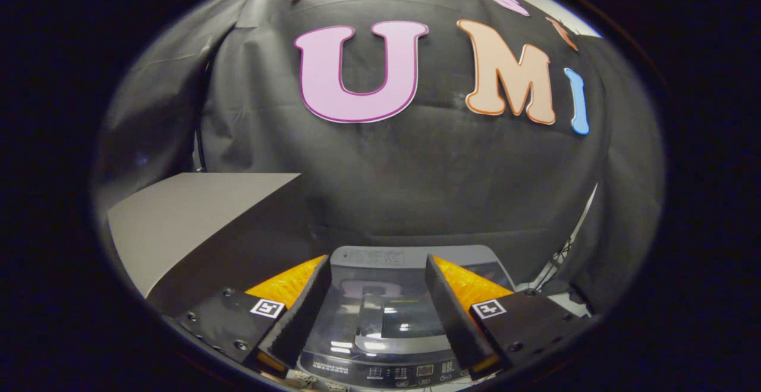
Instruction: Put the clothes into the washing machine and then close the washing machine lid.
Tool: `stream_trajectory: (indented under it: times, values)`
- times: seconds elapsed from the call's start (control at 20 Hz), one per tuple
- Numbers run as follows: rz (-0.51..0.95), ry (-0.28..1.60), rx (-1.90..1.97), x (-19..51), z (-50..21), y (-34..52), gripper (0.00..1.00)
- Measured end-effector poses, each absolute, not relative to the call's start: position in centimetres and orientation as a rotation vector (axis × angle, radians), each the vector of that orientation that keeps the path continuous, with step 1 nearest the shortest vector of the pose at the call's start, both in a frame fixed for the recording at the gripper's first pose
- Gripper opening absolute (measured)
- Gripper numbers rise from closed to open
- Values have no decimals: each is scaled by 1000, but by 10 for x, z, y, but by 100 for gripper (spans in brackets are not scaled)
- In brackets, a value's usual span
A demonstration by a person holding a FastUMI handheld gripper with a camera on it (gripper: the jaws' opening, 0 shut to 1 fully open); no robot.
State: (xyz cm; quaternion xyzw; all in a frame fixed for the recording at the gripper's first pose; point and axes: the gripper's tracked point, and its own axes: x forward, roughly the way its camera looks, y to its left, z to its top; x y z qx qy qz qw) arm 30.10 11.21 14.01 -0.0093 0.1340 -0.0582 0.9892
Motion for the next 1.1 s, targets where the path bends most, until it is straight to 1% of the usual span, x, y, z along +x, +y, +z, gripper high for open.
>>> stream_trajectory:
  times: [0.45,0.7,1.1]
  values:
    - [-119,199,-8,244,139,80,98]
    - [-112,128,-10,214,139,54,98]
    - [-142,24,-27,169,107,6,98]
